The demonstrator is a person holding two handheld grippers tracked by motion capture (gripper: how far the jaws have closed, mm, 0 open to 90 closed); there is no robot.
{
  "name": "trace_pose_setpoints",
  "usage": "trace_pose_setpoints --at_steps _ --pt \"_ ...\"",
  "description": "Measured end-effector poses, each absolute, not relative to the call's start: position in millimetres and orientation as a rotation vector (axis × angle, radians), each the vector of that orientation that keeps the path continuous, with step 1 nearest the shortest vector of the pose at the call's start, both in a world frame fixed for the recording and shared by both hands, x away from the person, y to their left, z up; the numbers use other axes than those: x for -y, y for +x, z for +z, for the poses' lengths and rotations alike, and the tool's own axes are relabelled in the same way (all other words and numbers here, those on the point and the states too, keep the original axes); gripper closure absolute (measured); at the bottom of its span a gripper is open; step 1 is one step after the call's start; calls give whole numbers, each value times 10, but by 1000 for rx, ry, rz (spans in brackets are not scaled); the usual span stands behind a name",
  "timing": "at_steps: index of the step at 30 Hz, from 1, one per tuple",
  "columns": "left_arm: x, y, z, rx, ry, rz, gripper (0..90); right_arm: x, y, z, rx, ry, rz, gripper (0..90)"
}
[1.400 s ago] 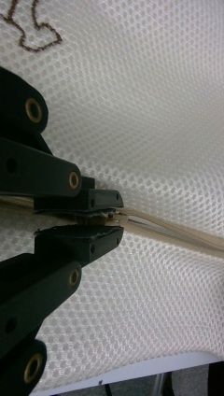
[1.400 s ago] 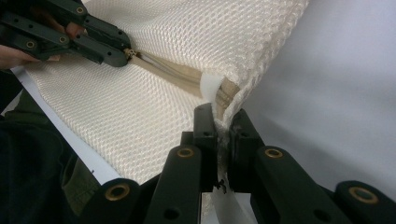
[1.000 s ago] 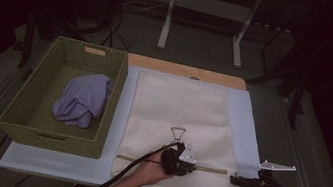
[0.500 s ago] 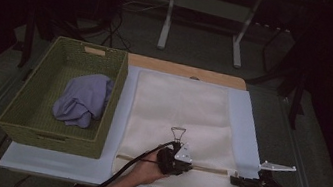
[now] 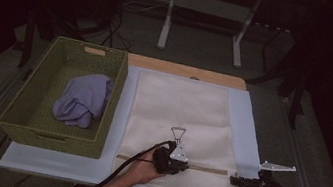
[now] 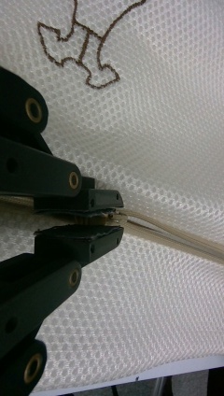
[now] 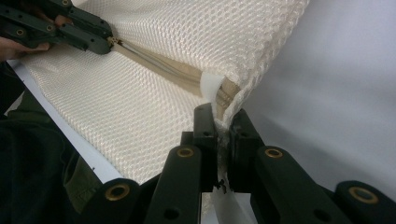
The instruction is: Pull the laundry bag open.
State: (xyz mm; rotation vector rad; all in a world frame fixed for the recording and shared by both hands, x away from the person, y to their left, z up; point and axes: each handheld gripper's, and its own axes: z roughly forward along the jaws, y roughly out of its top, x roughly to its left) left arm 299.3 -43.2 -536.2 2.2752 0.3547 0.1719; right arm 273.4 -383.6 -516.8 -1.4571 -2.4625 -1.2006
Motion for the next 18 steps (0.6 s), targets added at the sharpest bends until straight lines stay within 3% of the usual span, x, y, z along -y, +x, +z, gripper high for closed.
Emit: trace_pose_setpoints --at_steps 18 --pt "296 2982 -5367 -368 2272 175 823 3833 2727 -5172 2468 -1458 -1192 844"
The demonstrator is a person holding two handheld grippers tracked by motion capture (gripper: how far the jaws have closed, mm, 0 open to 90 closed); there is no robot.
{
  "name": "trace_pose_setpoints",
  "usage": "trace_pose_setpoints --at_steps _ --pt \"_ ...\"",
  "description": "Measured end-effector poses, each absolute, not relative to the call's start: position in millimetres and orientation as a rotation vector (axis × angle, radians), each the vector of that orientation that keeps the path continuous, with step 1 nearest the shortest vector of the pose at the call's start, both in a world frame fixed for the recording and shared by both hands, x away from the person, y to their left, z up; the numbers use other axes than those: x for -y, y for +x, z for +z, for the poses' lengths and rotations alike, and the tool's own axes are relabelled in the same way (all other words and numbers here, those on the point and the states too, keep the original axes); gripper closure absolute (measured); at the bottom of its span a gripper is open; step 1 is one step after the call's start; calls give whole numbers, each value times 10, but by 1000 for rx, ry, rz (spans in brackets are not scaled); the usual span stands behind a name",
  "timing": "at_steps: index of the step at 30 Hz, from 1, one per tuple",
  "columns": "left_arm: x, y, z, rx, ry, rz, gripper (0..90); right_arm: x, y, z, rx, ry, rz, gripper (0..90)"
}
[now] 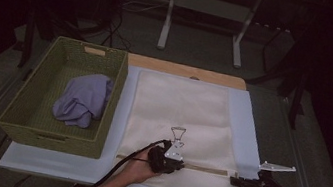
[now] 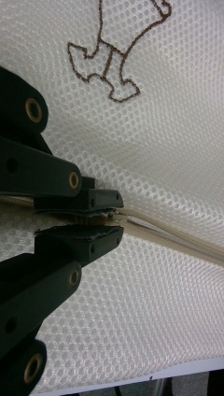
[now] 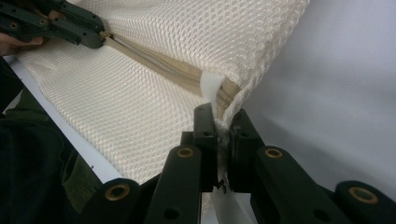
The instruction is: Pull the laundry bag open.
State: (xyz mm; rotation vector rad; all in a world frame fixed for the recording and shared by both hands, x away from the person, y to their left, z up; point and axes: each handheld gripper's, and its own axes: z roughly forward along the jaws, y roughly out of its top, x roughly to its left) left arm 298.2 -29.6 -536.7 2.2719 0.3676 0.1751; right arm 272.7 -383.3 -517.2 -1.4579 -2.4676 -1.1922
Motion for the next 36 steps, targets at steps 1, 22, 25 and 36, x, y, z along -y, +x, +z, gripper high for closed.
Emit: trace_pose_setpoints --at_steps 1,22,25,36 --pt "292 2980 -5369 -371 2269 173 823 3834 2726 -5172 2468 -1457 -1191 844" --pt "182 2970 -5369 -389 2265 171 823 3838 2722 -5173 2466 -1455 -1191 844" --pt "169 2972 -5369 -386 2268 172 823 3838 2722 -5173 2464 -1455 -1192 844" --pt "64 2963 -5372 -404 2260 172 823 3841 2721 -5176 2464 -1454 -1191 844"
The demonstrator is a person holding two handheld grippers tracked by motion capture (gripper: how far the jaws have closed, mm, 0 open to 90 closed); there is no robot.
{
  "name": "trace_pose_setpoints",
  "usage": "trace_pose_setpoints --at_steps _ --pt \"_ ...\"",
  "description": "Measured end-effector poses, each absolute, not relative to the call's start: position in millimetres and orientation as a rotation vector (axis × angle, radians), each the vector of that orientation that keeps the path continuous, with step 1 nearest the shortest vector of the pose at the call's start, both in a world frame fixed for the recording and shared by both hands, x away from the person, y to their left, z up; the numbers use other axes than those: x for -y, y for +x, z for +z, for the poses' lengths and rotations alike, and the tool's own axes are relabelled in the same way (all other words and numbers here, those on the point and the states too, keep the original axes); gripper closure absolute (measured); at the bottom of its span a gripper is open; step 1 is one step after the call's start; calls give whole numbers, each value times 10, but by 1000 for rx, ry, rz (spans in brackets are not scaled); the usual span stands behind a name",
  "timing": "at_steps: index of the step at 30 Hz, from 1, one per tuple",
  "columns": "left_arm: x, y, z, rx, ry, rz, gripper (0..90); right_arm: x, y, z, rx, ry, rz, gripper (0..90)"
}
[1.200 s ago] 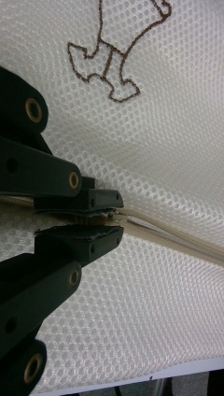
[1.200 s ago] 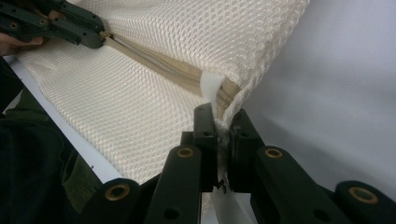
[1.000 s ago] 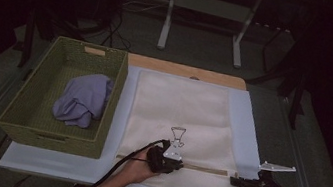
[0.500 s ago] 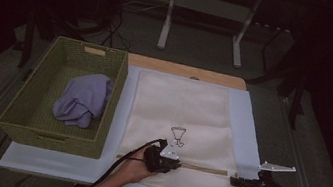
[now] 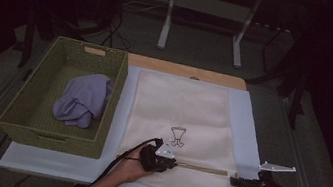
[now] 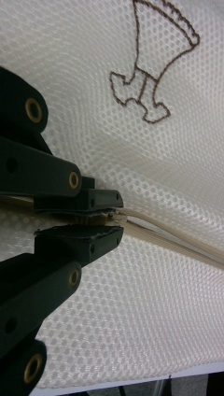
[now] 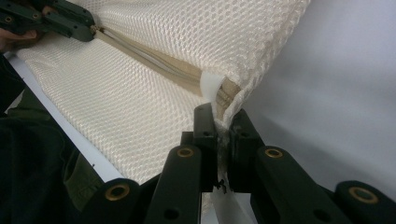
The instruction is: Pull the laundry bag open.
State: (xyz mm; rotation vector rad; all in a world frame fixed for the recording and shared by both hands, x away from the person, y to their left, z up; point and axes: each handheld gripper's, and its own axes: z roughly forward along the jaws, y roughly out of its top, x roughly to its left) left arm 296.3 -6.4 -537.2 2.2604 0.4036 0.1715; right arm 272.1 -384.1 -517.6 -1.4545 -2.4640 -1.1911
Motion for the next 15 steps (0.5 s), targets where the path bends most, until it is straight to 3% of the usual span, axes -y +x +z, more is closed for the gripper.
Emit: trace_pose_setpoints --at_steps 15 --pt "-183 2957 -5349 -437 2273 190 823 3859 2718 -5182 2459 -1460 -1191 844"
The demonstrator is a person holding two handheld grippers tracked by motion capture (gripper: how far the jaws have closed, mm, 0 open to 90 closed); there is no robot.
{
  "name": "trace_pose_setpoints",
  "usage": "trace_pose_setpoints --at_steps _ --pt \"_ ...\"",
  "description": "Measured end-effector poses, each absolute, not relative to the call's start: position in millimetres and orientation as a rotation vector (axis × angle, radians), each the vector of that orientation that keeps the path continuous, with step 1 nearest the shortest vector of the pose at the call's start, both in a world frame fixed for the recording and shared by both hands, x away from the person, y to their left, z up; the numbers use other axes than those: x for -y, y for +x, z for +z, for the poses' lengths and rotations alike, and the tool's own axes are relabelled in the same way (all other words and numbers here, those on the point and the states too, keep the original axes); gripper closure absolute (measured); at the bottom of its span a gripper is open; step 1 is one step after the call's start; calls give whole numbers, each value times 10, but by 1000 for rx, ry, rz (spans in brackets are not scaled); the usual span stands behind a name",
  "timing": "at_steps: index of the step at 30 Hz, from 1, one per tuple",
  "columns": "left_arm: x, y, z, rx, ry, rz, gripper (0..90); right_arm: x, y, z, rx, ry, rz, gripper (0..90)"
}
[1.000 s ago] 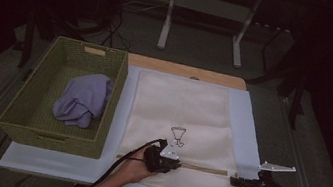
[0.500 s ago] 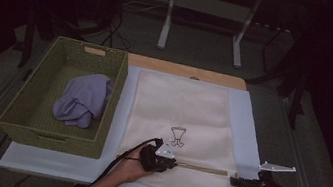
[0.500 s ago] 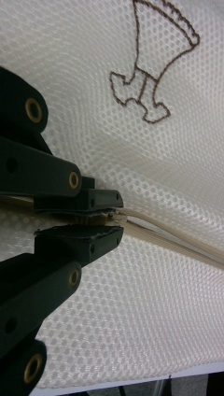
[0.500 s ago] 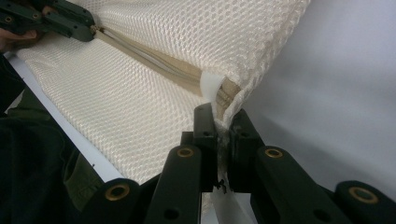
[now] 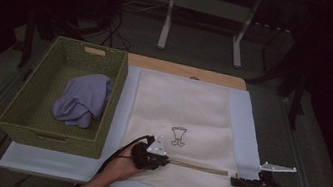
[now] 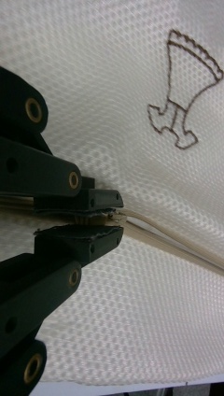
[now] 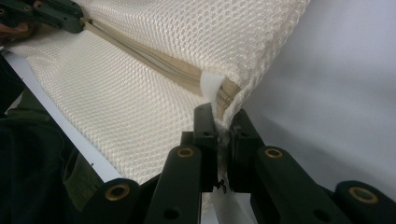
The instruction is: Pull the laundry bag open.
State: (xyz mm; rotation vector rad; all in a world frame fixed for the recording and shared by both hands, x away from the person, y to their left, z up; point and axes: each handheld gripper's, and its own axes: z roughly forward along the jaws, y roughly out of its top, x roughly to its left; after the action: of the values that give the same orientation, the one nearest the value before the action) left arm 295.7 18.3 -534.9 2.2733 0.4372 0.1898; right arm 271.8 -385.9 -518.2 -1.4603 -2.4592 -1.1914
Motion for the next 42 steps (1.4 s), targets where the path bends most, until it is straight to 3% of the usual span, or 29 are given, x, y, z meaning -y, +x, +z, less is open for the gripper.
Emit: trace_pose_setpoints --at_steps 42 --pt "-977 2467 -5222 -591 2278 369 823 3899 2715 -5191 2459 -1493 -1179 844"
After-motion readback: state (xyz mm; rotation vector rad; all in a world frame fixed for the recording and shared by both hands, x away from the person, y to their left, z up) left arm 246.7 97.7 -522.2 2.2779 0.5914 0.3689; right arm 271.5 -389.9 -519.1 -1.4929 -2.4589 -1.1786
